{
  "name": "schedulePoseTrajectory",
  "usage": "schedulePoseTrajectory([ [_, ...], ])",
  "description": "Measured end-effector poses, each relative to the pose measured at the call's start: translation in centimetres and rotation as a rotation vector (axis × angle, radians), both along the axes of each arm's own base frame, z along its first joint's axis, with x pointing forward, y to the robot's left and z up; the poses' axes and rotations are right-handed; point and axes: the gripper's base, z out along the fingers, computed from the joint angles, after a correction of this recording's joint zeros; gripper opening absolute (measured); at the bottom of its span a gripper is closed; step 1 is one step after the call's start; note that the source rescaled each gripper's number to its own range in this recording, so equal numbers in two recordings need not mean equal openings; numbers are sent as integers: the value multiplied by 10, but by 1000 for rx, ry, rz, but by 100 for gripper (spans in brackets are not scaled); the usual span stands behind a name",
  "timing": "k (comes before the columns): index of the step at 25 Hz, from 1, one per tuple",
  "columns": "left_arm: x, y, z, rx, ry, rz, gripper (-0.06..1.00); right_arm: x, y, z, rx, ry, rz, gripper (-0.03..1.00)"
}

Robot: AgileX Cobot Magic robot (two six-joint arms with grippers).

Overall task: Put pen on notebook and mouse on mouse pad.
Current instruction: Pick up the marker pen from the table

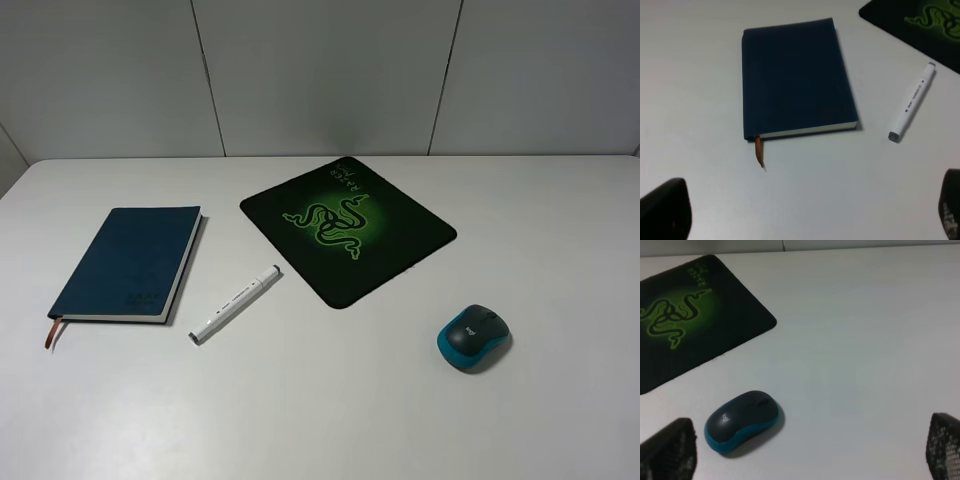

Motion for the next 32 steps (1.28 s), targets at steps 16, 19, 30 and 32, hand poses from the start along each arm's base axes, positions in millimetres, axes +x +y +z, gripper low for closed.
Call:
schedulePoseTrajectory([
  [16, 74, -5, 57, 24, 266, -21, 100, 0, 0, 0, 0, 0, 0, 100],
  [19, 96, -7, 62, 33, 332, -29, 100, 0, 0, 0, 0, 0, 0, 100],
  [30, 174, -32, 46, 79, 571, -147, 100, 0, 0, 0, 0, 0, 0, 100],
  [32, 187, -37, 40, 89, 604, -163, 100, 0, 0, 0, 0, 0, 0, 100],
])
